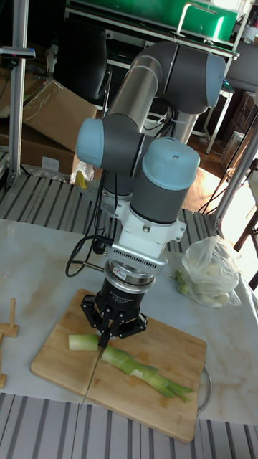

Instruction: Chop the scallions

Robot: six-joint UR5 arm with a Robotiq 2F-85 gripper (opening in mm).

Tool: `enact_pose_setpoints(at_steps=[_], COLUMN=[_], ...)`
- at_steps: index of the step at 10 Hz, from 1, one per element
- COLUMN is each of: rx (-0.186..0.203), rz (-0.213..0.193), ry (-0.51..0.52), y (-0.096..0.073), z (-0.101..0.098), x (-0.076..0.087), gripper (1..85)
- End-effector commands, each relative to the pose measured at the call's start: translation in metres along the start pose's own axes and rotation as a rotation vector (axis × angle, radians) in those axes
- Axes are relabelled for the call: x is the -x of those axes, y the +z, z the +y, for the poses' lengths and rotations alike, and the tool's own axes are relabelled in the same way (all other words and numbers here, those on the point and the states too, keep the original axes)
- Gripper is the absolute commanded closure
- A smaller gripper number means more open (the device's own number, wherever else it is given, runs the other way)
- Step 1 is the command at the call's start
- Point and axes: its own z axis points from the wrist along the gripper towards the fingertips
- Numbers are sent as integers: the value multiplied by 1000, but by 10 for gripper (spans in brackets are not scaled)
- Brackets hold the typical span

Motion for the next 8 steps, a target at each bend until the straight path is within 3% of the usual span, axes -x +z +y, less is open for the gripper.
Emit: enact_pose_setpoints(at_steps=[1,6,8], rx=[5,12,10], rz=[-1,15,-9], ry=[-1,-24,-23], y=[-3,-29,-50], z=[-1,-2,20], x=[4,13,20], gripper=[847,847,847])
